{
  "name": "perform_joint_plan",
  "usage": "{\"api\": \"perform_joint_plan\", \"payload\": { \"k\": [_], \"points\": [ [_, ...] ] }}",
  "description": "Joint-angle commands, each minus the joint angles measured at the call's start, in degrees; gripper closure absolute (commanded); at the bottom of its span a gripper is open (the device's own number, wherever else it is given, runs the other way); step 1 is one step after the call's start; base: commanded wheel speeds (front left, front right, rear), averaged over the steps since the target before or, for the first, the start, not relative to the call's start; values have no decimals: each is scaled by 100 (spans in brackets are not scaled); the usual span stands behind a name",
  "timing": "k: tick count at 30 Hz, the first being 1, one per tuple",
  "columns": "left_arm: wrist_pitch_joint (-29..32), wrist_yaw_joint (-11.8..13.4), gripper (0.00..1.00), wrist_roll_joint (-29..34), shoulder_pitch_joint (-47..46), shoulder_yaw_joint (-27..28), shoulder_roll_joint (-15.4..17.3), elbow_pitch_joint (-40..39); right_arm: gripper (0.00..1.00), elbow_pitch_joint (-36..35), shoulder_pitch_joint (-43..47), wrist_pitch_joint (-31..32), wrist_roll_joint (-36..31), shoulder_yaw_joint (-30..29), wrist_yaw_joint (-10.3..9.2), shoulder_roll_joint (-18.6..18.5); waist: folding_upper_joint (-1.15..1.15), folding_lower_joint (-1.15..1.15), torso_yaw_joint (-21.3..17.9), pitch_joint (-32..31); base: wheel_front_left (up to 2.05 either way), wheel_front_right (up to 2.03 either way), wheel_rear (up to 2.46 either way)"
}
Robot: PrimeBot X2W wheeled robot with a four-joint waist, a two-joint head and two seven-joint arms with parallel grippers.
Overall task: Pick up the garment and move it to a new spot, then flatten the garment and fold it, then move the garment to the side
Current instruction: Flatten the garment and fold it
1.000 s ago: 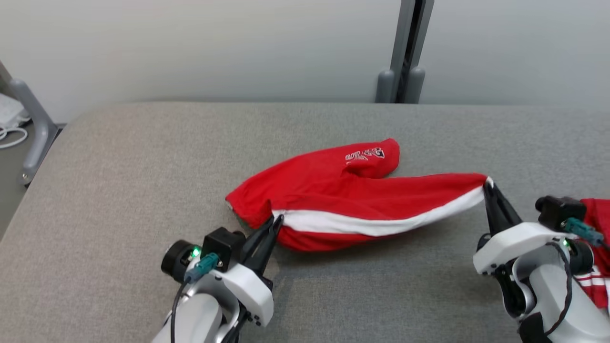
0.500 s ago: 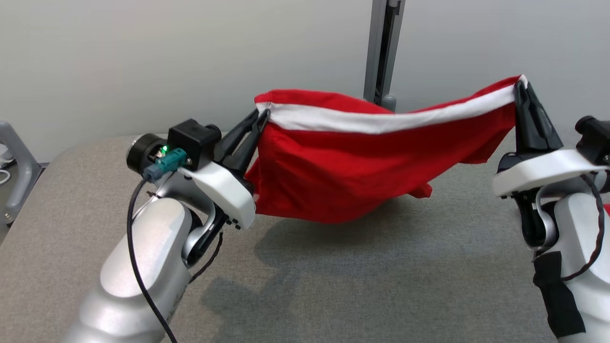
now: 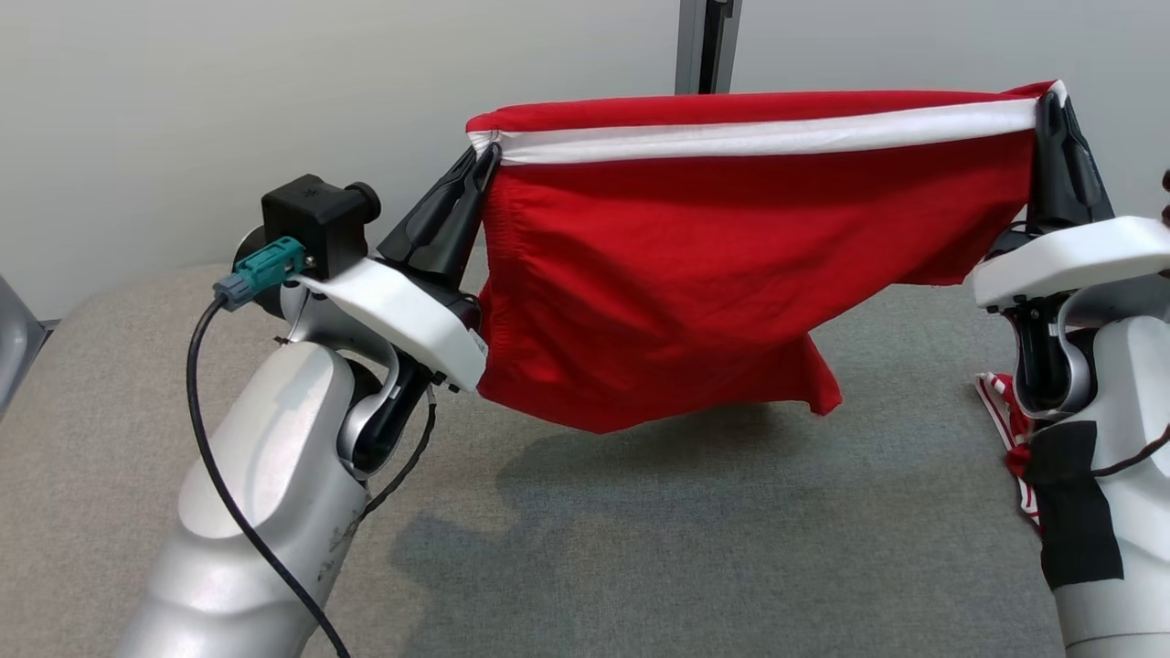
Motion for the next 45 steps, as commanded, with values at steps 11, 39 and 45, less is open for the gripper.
{"api": "perform_joint_plan", "payload": {
  "k": [11,39,45],
  "points": [
    [286,-63,100,-166,-1740,-141,237,567,100,483,-1653,440,299,396,-1,-10,0,0,-188,1510,0,0,0],
    [-977,11,100,1280,-3821,525,-88,2074,100,2055,-3581,-419,871,1049,-1,-16,0,0,-315,4005,0,0,0],
    [-978,-62,100,1346,-3004,439,-191,2301,100,2369,-2966,-419,1047,1342,-1,-20,0,0,-146,3668,0,0,0]
  ]
}}
